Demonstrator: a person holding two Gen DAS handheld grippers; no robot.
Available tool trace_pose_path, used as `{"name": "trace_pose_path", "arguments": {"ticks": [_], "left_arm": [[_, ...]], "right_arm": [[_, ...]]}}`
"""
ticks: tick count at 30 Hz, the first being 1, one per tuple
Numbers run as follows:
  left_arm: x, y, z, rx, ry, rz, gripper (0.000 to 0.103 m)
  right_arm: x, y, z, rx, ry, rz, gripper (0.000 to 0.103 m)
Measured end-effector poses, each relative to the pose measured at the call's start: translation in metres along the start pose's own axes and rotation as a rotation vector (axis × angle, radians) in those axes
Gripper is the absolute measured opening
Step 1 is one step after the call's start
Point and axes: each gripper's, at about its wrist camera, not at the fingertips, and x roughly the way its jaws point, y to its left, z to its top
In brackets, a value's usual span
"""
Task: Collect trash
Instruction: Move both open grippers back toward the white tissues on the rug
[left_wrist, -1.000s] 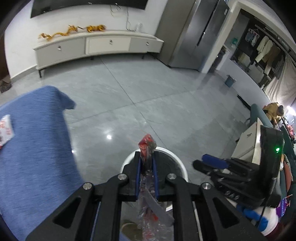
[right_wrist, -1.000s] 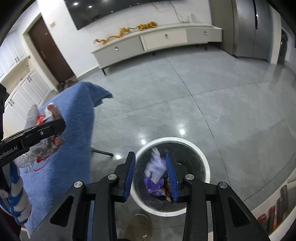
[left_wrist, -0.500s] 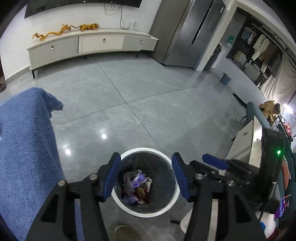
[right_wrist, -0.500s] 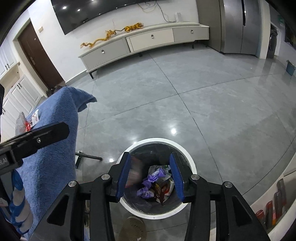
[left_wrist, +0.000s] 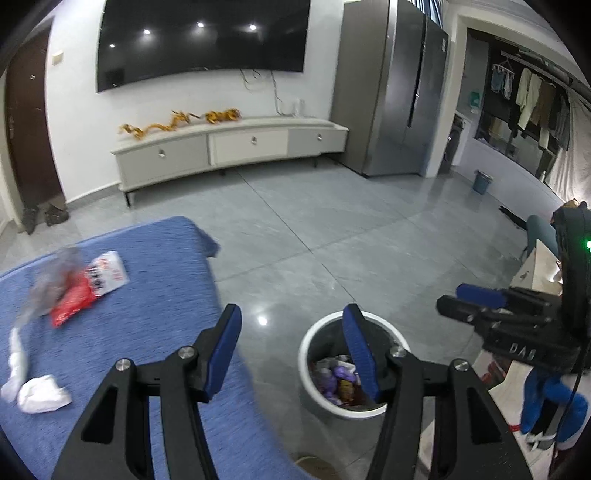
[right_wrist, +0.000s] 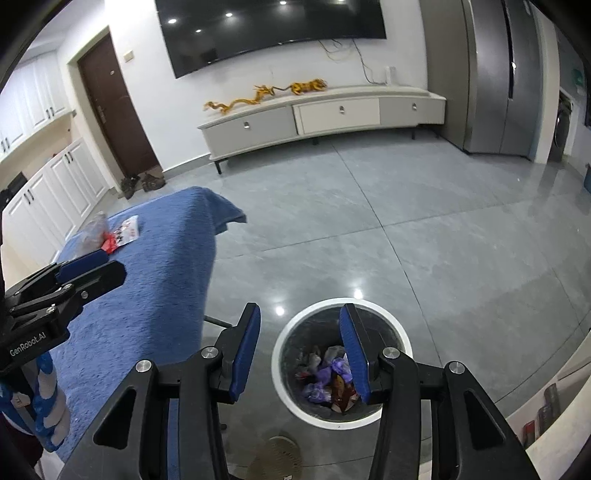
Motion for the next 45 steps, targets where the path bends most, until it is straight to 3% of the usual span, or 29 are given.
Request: {"name": "trace_pose_path", "arguments": {"ticks": [11, 22, 39, 45], "left_arm": [[-0.069, 0.057, -0.022, 0.005, -0.113, 0.081, 0.062], [-0.116, 0.139, -0.043, -0.09, -0.17, 0.146, 0.064], [-0.123, 0.239, -0.069, -0.214, -0.168, 0.216, 0.065], [-0.119, 0.297, -0.085, -0.28, -0.134, 0.264, 0.067]], "right_arm": [[-0.025, 0.074, 0.006, -0.1, -0.009, 0.027, 0.045], [-0.015, 0.172, 0.018, -0.224, 0.013, 0.091, 0.046], [0.035, 0.295, 0.02, -0.39, 0.108, 0.183, 0.052], [0.066, 0.336, 0.014, -0.456, 0.16, 0.257, 0.058]]}}
